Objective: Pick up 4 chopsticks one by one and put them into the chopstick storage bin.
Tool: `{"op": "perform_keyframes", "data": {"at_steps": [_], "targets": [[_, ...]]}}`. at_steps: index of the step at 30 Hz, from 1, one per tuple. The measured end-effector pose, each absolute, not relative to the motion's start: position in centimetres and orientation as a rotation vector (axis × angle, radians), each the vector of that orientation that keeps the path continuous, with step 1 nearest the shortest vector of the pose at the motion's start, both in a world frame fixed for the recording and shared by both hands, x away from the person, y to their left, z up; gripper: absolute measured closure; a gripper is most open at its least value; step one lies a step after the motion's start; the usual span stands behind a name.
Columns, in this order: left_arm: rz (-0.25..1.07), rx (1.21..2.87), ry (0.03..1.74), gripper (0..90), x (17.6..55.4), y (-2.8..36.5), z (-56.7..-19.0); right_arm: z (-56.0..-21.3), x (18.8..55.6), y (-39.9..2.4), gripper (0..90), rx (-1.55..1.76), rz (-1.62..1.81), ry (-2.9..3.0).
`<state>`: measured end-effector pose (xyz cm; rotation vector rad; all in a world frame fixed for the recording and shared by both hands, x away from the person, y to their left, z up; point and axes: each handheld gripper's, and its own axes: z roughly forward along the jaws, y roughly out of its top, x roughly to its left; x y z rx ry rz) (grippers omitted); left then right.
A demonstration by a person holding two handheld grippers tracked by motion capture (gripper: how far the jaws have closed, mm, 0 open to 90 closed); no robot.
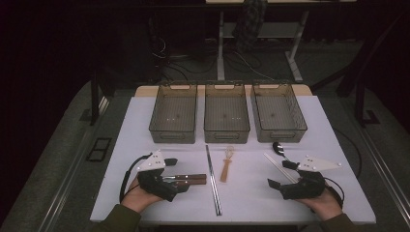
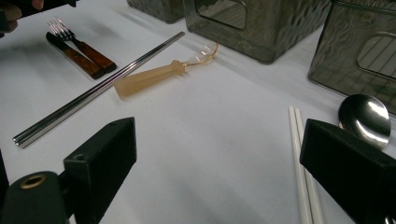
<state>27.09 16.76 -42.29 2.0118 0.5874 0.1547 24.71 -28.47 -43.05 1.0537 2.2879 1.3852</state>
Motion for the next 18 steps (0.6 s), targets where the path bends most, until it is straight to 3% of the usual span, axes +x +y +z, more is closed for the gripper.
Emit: {"op": "perform_keyframes", "data": {"at_steps": [8, 15, 18], "targets": [[0.145, 2.023, 0.606, 2.0, 27.22, 16.64, -42.35, -43.04, 24.84, -28.61, 10.4, 1.061, 1.400, 2.281], [0.128, 2.029, 0.613, 15.7, 26.80, 16.30, -42.32, -42.89, 24.81, -28.50, 10.5, 1.064, 1.393, 2.269], [0.117, 2.032, 0.601, 25.8, 26.94, 15.87, -42.29, -42.93, 24.83, -28.45, 10.5, 1.066, 1.396, 2.267]]}}
